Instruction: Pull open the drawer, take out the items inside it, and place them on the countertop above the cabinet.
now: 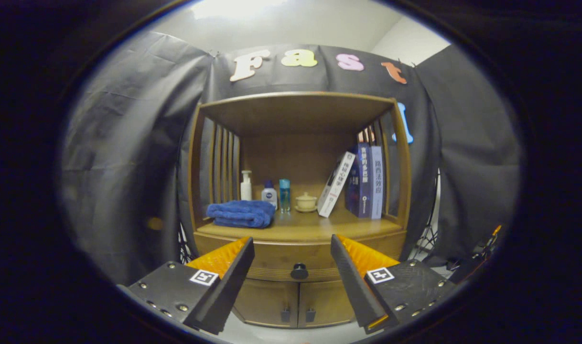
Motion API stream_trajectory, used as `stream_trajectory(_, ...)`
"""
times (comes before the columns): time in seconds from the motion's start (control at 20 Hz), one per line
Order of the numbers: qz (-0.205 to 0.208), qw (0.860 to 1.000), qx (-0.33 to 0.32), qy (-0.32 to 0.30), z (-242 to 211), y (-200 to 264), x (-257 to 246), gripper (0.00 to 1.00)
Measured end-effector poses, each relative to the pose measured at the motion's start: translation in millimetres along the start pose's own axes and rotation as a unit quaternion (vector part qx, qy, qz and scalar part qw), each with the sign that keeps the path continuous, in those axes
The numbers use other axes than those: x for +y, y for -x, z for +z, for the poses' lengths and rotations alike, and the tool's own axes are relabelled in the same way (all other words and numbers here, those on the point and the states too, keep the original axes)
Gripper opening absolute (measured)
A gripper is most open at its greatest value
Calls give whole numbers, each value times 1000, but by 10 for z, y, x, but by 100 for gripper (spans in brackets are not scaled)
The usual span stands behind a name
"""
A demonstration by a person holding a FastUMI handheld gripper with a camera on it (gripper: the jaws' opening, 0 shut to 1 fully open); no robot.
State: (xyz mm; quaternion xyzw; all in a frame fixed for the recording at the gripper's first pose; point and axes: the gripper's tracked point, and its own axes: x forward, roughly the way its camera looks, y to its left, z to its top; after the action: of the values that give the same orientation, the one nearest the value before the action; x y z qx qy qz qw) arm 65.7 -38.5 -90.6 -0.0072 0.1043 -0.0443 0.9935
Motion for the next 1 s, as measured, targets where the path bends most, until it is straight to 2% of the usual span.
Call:
stream_trajectory(0.25, 31, 998, 44, -23, -468, -475, 123, 76)
stream_trajectory(0.5, 23, 994, 105, -31, -1000, -895, 70, 76)
stream_trajectory(0.75, 0, 989, 138, -44, -1343, -1192, -30, 76)
stream_trajectory(0.95, -6, 988, 151, -36, -1409, -1244, -74, 47)
stream_trajectory(1.0, -1, 987, 159, -35, -1444, -1250, -70, 47)
